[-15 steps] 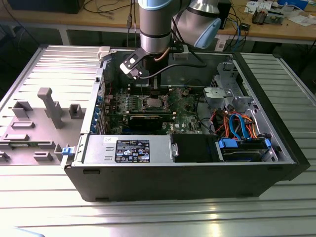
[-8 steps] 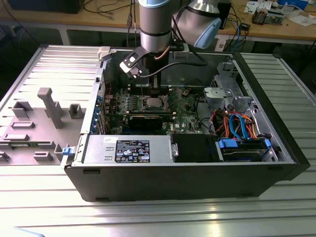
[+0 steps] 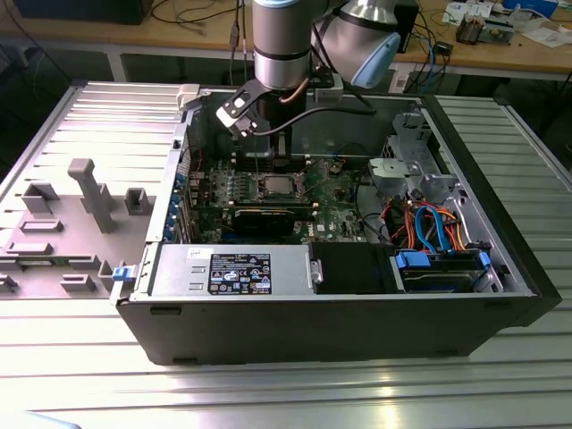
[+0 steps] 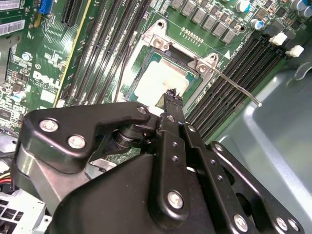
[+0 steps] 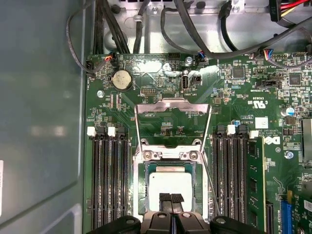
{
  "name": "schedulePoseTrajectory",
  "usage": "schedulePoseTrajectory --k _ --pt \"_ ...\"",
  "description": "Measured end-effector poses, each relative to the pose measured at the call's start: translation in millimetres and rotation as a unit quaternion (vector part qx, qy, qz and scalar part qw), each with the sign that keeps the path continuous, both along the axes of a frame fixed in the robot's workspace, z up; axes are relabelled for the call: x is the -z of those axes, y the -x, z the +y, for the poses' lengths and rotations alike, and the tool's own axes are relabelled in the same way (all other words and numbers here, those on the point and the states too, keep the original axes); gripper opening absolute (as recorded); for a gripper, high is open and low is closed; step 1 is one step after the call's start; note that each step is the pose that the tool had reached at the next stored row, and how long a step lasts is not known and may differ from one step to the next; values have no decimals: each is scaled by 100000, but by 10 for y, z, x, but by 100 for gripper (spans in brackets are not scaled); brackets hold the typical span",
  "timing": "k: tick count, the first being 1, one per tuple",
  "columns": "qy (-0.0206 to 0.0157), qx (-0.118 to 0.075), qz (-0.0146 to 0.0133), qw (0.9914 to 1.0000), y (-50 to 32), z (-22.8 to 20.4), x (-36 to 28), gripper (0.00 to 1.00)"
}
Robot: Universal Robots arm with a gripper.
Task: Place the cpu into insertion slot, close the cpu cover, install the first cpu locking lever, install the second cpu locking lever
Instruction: 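Close the cpu cover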
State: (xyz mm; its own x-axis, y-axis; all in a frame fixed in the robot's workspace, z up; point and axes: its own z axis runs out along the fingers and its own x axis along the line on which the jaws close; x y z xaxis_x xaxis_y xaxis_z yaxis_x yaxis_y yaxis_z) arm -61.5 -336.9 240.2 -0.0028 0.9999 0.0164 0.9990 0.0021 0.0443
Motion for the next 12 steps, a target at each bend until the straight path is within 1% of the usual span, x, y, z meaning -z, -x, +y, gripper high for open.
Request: schedulePoseTrajectory --k 2,5,12 --pt "1 -2 19 100000 0 0 -36 11" --pt "-1 -4 40 100000 0 0 -59 11" --pt "-1 -3 47 100000 0 0 -65 11"
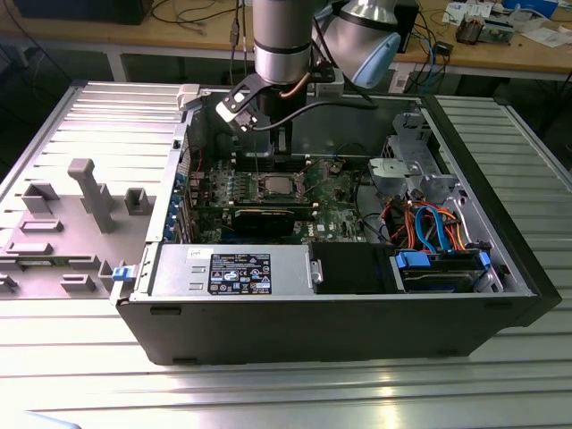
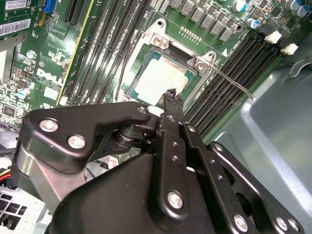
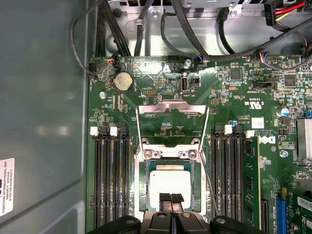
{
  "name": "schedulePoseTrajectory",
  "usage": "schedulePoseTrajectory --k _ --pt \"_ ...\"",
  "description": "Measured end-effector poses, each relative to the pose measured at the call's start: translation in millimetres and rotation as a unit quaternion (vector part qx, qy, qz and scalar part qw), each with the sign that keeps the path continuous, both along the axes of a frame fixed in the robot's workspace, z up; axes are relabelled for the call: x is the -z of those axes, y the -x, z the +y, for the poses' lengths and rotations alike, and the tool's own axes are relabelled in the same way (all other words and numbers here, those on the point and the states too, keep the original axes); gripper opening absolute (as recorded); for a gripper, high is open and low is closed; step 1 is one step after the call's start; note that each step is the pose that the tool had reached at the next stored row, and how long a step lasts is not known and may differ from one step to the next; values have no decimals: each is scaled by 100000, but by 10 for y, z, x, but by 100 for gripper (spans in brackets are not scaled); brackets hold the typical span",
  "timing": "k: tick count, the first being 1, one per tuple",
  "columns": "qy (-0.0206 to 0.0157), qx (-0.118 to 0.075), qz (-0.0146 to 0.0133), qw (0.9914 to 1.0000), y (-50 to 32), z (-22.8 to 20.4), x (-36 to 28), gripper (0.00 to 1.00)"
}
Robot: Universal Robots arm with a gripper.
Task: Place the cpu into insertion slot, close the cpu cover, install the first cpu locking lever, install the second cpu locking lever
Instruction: 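Close the cpu cover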
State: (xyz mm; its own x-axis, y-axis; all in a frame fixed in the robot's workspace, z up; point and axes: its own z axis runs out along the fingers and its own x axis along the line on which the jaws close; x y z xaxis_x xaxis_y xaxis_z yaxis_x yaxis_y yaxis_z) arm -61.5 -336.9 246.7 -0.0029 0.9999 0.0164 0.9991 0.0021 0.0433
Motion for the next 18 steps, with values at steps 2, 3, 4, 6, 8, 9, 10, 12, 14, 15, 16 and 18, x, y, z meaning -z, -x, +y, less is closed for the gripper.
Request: schedulePoseTrajectory --k 2,3,4,6,8,9,10,12,14,15,16,18 --pt "3 2 1 100000 0 0 -11 11" --pt "-5 2 -1 100000 0 0 -14 11" --pt "-7 2 -5 100000 0 0 -20 11" --pt "-9 0 2 100000 0 0 -35 11" --pt "-17 1 6 100000 0 0 -55 11" --pt "-21 1 21 100000 0 0 -71 11" --pt "-18 3 38 100000 0 0 -92 11" --pt "-23 1 159 100000 -1 0 -138 11" --pt "-20 3 234 100000 -1 0 -165 11" --pt "-21 3 260 100000 -1 0 -180 11" --pt "-19 1 283 100000 -1 0 -198 11" --pt "-22 2 372 99999 -2 0 -251 11"
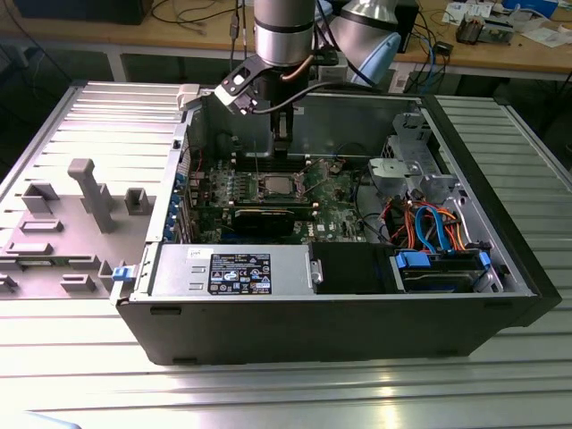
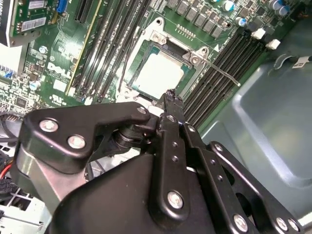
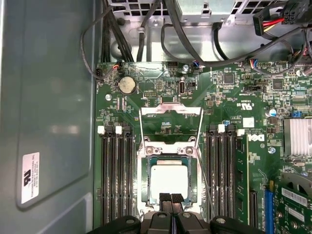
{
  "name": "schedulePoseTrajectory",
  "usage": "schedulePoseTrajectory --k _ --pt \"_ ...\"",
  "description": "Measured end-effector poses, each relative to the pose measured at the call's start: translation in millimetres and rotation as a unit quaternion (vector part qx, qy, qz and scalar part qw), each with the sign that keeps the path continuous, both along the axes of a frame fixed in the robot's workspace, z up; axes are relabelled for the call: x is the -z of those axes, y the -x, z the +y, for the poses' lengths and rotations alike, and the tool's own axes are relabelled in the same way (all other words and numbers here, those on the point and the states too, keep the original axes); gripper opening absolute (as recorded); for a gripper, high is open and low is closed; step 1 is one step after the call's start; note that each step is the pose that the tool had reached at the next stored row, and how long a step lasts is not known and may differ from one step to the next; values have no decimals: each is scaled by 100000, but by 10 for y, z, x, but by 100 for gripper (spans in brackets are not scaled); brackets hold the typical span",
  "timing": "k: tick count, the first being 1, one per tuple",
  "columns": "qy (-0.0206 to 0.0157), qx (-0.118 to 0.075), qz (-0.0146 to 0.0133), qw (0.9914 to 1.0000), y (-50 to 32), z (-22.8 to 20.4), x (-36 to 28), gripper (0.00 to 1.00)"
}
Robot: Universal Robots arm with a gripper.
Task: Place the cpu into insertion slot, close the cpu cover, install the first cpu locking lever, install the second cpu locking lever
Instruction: 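Close the cpu cover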
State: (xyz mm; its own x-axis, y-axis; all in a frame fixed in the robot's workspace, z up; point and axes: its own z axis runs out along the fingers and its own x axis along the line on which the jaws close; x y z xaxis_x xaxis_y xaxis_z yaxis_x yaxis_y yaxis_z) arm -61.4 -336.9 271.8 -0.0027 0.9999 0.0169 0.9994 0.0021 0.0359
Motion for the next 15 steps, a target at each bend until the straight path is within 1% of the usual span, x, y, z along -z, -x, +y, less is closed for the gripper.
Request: schedulePoseTrajectory --k 2,13,15 --pt "-3 2 84 100000 0 0 -40 11" --pt "-2 4 103 100000 0 0 -50 11" --pt "-18 -1 103 100000 0 0 -102 11"
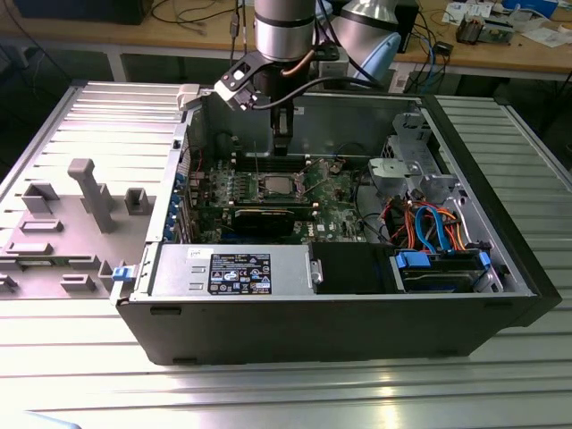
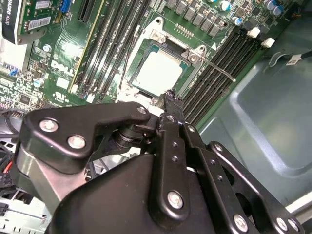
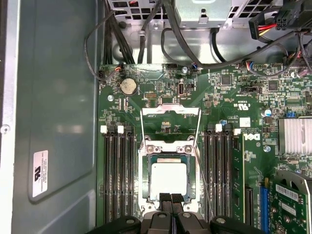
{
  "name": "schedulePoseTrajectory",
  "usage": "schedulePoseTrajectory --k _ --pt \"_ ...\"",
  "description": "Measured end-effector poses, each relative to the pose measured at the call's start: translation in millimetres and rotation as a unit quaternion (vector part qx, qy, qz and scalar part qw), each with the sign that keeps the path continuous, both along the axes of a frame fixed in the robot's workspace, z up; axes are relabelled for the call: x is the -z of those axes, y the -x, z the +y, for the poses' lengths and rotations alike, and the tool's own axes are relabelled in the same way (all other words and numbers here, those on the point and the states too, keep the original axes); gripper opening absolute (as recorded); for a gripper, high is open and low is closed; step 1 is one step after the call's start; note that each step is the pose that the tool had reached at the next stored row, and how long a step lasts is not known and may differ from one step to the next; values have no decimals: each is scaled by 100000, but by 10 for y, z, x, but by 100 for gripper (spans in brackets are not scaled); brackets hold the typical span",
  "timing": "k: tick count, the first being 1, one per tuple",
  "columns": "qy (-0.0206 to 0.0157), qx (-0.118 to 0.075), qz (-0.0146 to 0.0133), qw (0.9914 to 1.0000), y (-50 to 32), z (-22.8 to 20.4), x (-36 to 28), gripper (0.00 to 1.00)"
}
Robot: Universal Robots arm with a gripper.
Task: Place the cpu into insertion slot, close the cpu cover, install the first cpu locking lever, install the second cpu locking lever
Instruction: 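Close the cpu cover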
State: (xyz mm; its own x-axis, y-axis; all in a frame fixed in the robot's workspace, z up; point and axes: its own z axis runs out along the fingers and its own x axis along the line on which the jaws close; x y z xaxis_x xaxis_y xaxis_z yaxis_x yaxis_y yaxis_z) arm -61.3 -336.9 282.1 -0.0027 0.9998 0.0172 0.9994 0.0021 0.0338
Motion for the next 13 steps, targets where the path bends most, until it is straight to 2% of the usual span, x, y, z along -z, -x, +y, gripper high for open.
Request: schedulePoseTrajectory --k 1,11,13 --pt "-45 -5 14 100000 -1 0 -16 11" --pt "-63 -3 109 100000 -139 0 -17 11" --pt "-54 2 108 100000 -146 0 -20 11"
